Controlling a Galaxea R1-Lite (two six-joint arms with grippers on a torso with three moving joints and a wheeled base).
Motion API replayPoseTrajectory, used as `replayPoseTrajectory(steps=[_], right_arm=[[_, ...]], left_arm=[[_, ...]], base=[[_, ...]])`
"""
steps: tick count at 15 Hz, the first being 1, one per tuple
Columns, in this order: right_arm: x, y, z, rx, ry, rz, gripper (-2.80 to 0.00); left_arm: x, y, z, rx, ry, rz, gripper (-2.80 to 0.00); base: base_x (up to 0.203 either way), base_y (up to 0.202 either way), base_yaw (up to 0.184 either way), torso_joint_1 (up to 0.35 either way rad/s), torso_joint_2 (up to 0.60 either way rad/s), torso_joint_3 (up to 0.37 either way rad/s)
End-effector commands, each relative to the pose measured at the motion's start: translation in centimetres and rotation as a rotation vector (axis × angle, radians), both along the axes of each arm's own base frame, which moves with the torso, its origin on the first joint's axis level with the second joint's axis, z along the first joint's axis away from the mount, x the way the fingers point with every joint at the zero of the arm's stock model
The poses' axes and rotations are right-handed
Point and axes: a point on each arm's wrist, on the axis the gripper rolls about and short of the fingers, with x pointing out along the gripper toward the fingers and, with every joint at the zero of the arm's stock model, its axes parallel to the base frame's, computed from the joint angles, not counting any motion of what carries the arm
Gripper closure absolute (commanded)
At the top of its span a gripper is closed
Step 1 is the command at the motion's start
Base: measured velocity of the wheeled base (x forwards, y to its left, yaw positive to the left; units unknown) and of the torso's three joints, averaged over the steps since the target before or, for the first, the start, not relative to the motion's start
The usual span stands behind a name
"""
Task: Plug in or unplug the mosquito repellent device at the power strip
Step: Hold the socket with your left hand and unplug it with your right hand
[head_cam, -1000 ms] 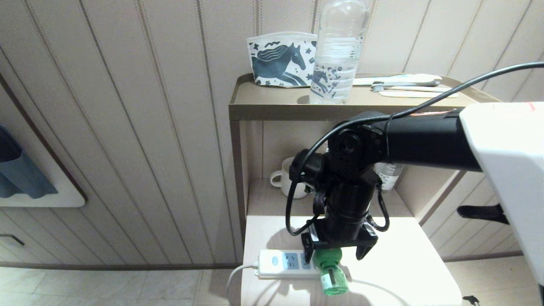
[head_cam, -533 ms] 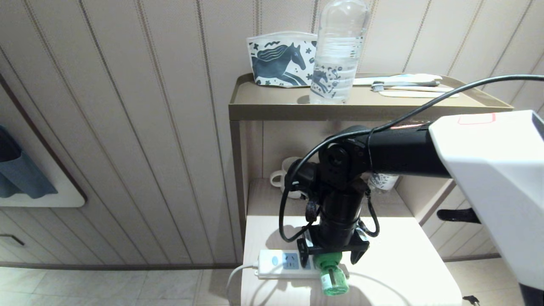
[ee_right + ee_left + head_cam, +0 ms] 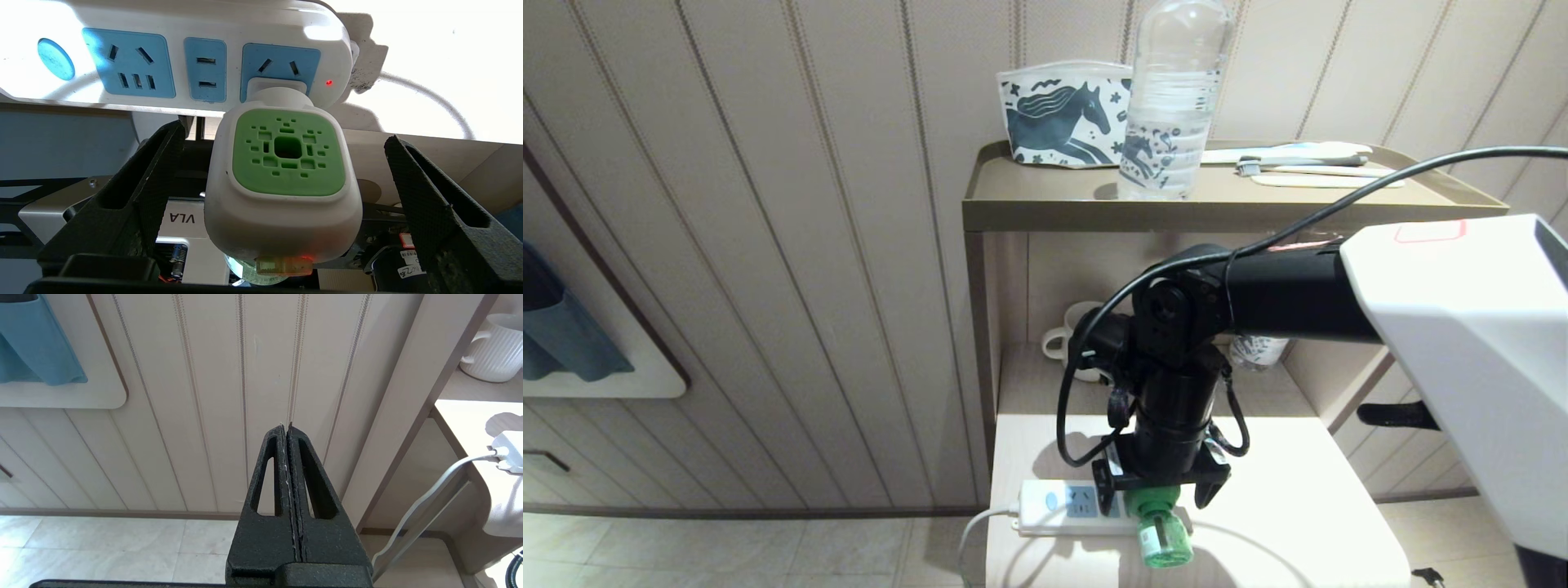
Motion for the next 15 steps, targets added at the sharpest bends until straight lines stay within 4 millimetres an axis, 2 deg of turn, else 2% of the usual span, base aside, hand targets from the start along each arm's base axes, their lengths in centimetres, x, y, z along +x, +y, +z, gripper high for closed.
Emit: replayPoseTrajectory(steps=[1,3,4,15], right_arm=[[-0.09,-0.05,0.02,-0.004,0.005,-0.003,-2.80],[-0.05,-0.01,0.02,-0.003,0.004,-0.002,-2.80],[-0.06,-0.02,0.04,-0.002,0.003,-0.002,0.00],[-0.20,-0.07,-0.18,-0.012,0.013,0.000,0.00]], left_arm=[[0.01,0.00,0.00,0.000,0.001,0.000,0.00],[0.01,0.00,0.00,0.000,0.001,0.002,0.00],[0.01,0.00,0.00,0.000,0.001,0.000,0.00],[0.00,0.00,0.01,0.001,-0.002,0.002,0.00]], base=[[0.000,0.000,0.000,0.000,0.00,0.000],[0.000,0.000,0.000,0.000,0.00,0.000],[0.000,0.000,0.000,0.000,0.00,0.000],[0.000,0.000,0.000,0.000,0.00,0.000]])
